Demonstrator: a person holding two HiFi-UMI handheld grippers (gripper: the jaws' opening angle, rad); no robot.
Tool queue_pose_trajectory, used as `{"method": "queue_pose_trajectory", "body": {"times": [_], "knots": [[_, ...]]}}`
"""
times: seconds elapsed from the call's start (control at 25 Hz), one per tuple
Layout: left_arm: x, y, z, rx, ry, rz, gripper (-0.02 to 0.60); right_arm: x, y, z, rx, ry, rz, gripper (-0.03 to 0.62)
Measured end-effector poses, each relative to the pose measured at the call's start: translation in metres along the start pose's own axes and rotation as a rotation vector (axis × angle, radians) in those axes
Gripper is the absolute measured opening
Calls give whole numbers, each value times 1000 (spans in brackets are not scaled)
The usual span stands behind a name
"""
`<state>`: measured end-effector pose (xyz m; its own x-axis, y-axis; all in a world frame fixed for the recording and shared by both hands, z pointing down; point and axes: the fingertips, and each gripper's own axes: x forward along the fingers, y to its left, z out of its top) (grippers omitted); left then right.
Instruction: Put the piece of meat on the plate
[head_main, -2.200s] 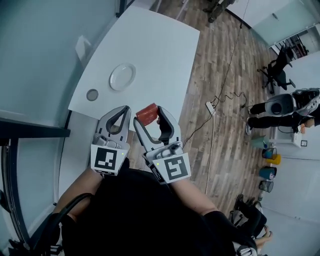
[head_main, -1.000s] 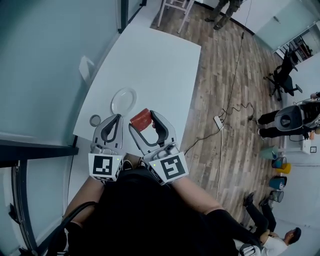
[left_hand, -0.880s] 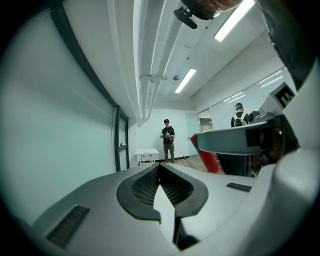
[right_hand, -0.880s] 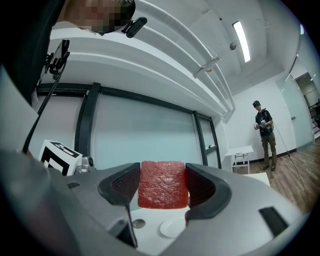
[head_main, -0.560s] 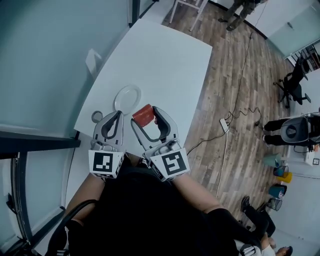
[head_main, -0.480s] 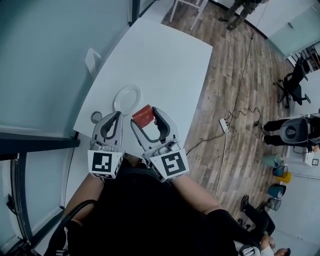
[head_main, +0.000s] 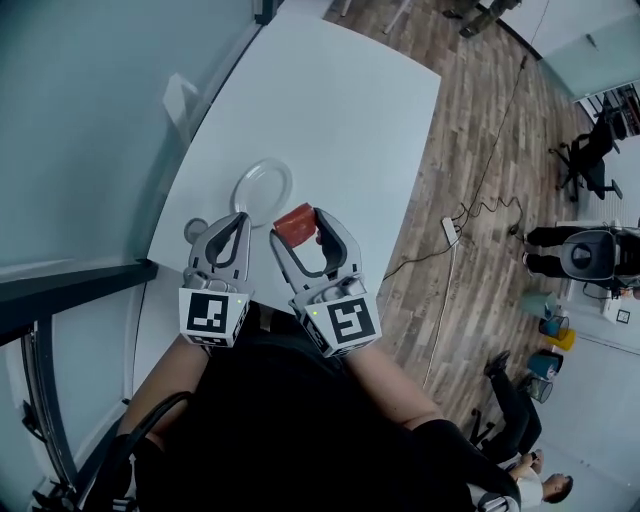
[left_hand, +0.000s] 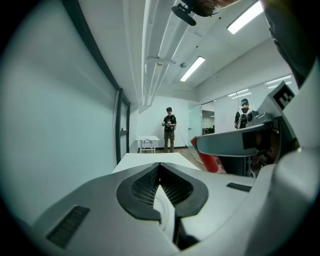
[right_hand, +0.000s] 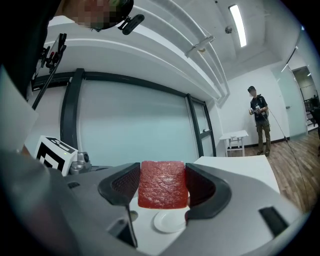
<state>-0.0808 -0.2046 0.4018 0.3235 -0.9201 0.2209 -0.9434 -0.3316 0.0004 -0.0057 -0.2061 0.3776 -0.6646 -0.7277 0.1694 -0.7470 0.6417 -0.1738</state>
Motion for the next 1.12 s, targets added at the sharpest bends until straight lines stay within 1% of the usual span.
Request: {"method": "queue_pose_trajectory", "body": {"times": [0.2,0.36,0.56,0.8,1.12], "knots": [[8,14,-12,-20,30,-26,3,21,5,-9,-19,25,4,288],[14,26,-20,-31,54,-39,3,36,3,-15,-32,52,-17,288],[24,32,-32,-43,83,-59,3,50,4,-34,-11,92,1,288],[30,41,-50,-50,120,-55,3,65,1,-57,-4,138,-11,288],[37,48,-74,-46,167,-67,3,85,-7,-88,-16,205,-32,288]]}}
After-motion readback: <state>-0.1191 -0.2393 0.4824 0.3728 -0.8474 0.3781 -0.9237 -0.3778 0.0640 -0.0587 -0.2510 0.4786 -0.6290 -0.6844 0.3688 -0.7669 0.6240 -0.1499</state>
